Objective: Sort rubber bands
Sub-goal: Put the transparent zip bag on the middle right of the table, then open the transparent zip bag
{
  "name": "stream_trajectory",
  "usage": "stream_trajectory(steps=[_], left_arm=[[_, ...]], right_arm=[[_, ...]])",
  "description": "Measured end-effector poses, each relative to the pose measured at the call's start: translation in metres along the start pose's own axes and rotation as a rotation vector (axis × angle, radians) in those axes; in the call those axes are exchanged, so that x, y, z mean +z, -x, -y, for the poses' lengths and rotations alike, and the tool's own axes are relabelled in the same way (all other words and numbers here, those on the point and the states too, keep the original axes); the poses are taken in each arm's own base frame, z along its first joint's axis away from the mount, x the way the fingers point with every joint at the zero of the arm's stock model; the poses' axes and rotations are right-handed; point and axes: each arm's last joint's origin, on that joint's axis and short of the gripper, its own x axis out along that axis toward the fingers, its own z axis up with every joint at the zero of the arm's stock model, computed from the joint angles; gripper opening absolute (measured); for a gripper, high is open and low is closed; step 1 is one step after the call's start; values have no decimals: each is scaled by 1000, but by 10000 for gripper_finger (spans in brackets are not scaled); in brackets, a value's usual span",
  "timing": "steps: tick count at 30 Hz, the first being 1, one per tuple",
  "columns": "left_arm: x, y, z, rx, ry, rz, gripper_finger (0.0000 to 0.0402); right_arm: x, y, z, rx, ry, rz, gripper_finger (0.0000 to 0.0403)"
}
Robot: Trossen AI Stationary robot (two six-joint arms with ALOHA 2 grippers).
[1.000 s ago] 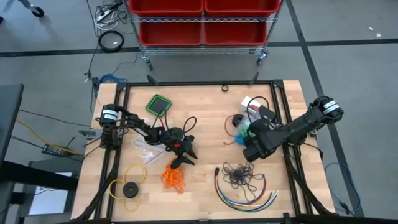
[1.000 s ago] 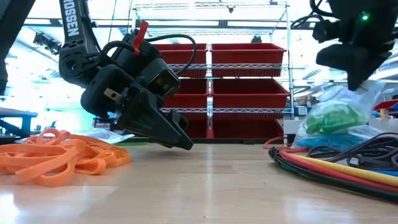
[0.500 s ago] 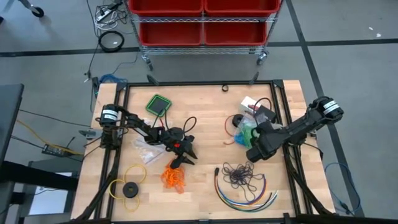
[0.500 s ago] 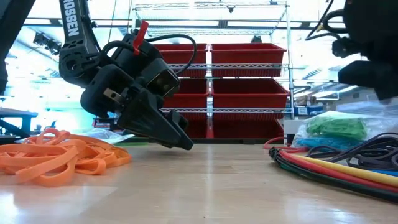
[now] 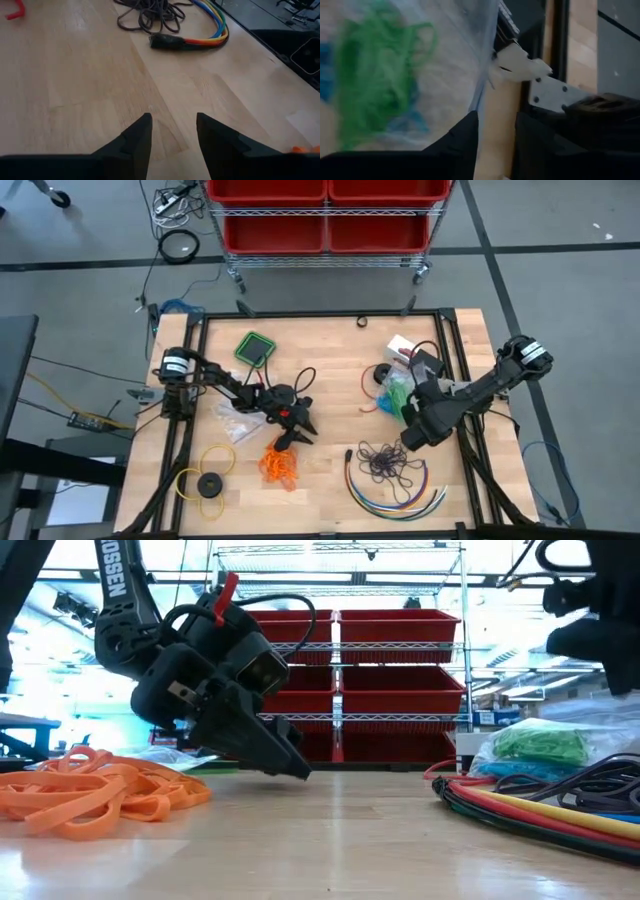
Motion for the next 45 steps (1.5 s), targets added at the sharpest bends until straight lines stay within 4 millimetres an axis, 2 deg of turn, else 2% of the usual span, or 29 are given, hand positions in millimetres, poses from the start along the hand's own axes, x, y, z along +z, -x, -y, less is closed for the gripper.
stream_trajectory(steps=[7,12,18,24,30,33,41,45], left_arm=[[29,23,-3,81,-75,58,161],[55,56,4,192,-163,51,161],[70,96,23,333,-214,-55,161],[55,117,34,396,-14,-248,161],[34,124,41,596,126,-467,161],[29,123,48,662,161,-509,161],[22,125,69,777,250,-534,160],[7,131,79,801,294,-532,160]], right_arm=[[4,19,-4,141,39,180,101],[13,39,-8,244,77,289,103],[20,64,-26,461,110,433,103],[25,84,-63,716,253,532,104],[34,98,-92,947,330,703,101],[38,93,-99,1008,346,727,100],[39,61,-108,1041,349,674,100],[36,54,-110,1084,337,670,100]])
